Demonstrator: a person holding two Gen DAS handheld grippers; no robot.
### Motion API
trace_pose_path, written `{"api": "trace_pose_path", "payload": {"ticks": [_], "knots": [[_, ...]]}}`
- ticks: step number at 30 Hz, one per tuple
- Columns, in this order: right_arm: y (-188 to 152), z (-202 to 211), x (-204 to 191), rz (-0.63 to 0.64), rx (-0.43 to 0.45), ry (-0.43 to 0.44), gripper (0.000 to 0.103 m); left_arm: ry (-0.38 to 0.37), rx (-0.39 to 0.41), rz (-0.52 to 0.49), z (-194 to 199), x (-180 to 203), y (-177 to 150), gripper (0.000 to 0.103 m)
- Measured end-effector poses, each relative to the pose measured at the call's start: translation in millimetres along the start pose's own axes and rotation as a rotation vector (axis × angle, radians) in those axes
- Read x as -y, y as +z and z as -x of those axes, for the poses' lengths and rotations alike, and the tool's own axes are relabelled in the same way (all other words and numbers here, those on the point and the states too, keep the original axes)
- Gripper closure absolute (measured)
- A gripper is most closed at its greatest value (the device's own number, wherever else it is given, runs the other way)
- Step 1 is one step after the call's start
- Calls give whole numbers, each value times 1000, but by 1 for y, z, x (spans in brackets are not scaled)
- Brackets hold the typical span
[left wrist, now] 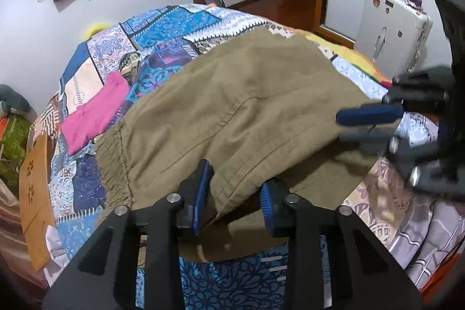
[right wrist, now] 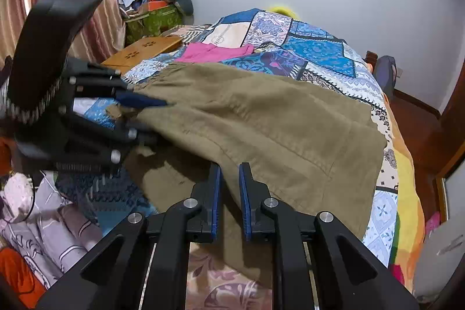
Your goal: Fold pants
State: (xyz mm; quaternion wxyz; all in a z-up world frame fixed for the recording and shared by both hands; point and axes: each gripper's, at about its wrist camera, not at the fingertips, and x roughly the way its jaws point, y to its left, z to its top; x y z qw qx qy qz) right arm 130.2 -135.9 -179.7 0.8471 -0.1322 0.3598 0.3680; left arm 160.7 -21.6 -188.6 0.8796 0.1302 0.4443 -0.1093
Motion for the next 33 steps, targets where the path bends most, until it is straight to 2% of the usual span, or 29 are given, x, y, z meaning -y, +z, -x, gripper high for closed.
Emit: {"api": "trace_pose_path", "payload": {"ticks": [1, 3, 5, 10, 12, 14, 17, 20, 26, 29, 32, 33], "knots": [[-2, -1, -3, 14, -1, -8, 80, -3, 6, 5, 3, 0, 1, 72], [-4, -2, -9, 40, 0, -36, 56, -10, 16, 19, 8, -2, 5, 72], [-5, -5, -15, 64, 16, -76, 53, -24, 24, 28, 12, -2, 6, 72], [-4, -18, -7, 12, 14, -137, 54, -22, 24, 23, 14, -2, 5, 72], [-4, -15, 0, -22, 32, -132, 75, -29, 21, 18, 15, -1, 1, 72], [-2, -8, 7, -51, 41, -109, 86, -40, 16, 13, 15, 1, -3, 73], [-1, 2, 5, -39, 48, -93, 92, -35, 11, -7, 15, 7, -8, 74], [-5, 9, -1, 2, 32, -89, 92, -53, 8, -2, 17, 10, -14, 74], [-18, 5, -6, 4, -6, -61, 92, -80, -11, 13, 15, 14, -29, 74], [-22, 0, -7, -10, -39, -40, 87, -94, -31, 24, 12, 13, -35, 74], [-23, 3, -6, -28, -58, -9, 83, -106, -20, 49, 21, 7, -39, 73], [-23, 7, -5, -36, -60, 10, 77, -113, -18, 52, 24, 5, -39, 73]]}}
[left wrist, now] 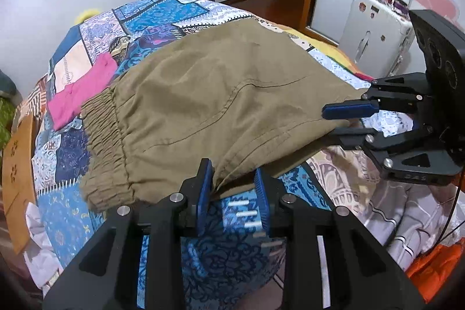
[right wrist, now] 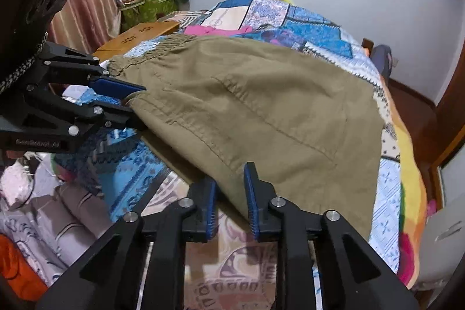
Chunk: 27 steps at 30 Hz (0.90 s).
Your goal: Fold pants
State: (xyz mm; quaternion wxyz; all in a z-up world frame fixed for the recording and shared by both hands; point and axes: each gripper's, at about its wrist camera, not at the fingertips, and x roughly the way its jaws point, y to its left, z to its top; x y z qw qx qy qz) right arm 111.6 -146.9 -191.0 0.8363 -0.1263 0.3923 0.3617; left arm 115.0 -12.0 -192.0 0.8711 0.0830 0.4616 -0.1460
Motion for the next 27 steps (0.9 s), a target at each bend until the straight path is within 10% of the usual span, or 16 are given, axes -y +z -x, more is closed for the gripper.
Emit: {"api": "trace_pose_path", "payload": {"ticks": [10, 27], "knots": [[14, 31, 11, -97, 92, 41, 63, 0, 109, 65, 43, -27, 9, 51], [-12, -9, 43, -238, -11, -18, 57, 69, 3, 293, -4, -98, -28, 41]]}}
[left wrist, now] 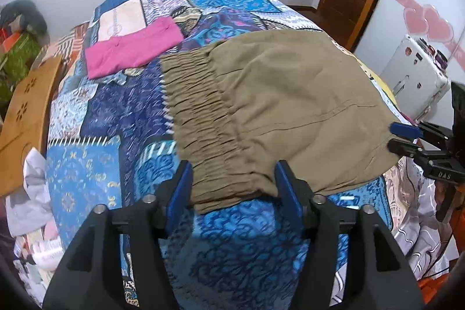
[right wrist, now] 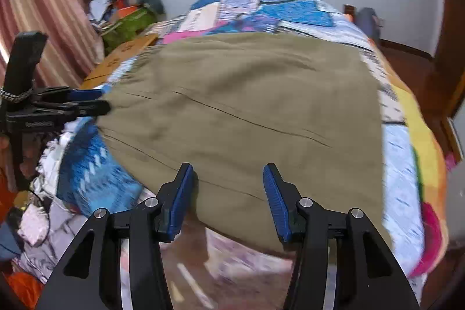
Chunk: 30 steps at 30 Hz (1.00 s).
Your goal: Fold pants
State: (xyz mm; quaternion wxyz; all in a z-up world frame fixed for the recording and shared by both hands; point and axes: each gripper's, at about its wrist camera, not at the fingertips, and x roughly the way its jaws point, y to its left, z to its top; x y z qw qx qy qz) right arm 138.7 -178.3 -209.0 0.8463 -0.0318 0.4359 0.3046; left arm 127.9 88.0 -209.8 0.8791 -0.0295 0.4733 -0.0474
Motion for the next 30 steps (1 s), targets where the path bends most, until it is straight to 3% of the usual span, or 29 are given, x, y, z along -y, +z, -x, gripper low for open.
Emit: {"api": "trace_pose_path", "payload": {"ticks": [5, 9, 11, 15, 19, 30], "knots": [[-22, 14, 38, -56, -31, -106, 57, -2, 3, 28, -2, -4, -7, 36], [-38, 23, 58, -158, -16, -38, 59, 0, 14, 32, -5, -4, -14, 35], [-36, 22, 50, -128, -26, -74, 59, -9, 9, 47, -3, -6, -11, 36], [-24, 23, 37, -70, -58, -106, 57, 25, 12, -16, 12, 0, -1, 36], [-12, 35, 41, -68, -26, -104, 57, 86, 63, -83, 28, 2, 21, 36], [55, 44, 69, -56, 112, -156, 54, 113, 82, 14, -3, -29, 96, 36]]}}
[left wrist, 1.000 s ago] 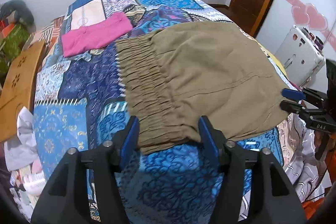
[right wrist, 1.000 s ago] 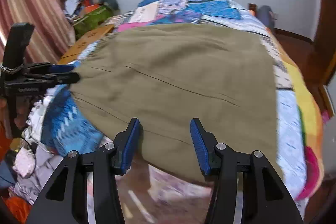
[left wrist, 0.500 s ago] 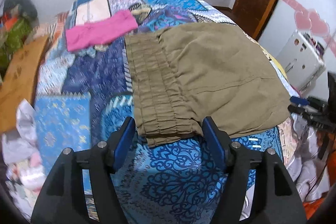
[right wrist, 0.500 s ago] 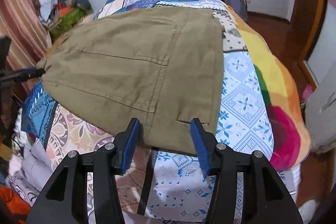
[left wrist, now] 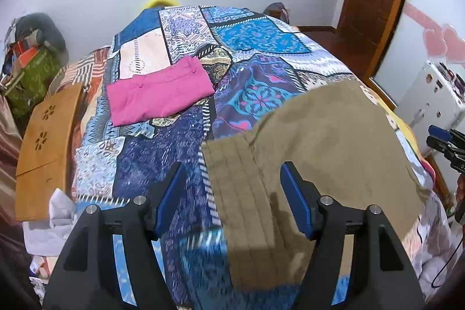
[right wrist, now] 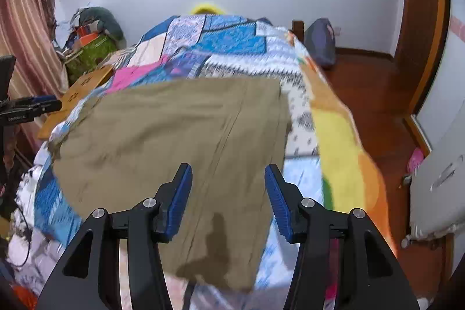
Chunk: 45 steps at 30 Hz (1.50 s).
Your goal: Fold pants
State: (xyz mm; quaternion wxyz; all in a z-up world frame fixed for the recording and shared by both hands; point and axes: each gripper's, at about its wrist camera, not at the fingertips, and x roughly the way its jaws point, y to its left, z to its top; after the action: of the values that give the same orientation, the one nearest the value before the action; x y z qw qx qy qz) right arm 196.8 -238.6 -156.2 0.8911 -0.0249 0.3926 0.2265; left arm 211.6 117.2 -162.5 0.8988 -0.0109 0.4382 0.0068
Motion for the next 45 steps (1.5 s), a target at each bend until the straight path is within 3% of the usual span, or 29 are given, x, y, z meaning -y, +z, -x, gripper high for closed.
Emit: {"api": "trace_pose_path", "payload": {"ticks": [9, 14, 17, 20, 23, 24, 31, 36, 39, 45], "knots": [[47, -50, 29, 9, 4, -42, 54, 8, -46, 36, -54, -18, 25, 36], [70, -93, 35, 9, -31, -4, 54, -53, -71, 27, -77, -22, 24, 36], [81, -120, 32, 22, -50, 35, 54, -50, -91, 28, -89, -23, 20, 35], [86, -153, 28, 58, -107, 44, 54, -35, -99, 49, -98, -27, 19, 25], [83, -184, 30, 108, -191, -19, 54, -29, -100, 91, -102, -35, 17, 22], [80, -190, 34, 97, -206, -4, 54, -27, -101, 105, -104, -37, 15, 22], [75, -183, 35, 92, -199, -11, 53, 0, -105, 174, -111, -42, 8, 16], [83, -173, 34, 64, -229, -32, 53, 24, -110, 148, -95, -38, 18, 20], [89, -145, 22, 45, -191, 51, 50, 50, -59, 82, -69, -25, 22, 21], [85, -103, -34, 100, -139, 214, 50, -56, -28, 8, -42, 11, 16, 21]]}}
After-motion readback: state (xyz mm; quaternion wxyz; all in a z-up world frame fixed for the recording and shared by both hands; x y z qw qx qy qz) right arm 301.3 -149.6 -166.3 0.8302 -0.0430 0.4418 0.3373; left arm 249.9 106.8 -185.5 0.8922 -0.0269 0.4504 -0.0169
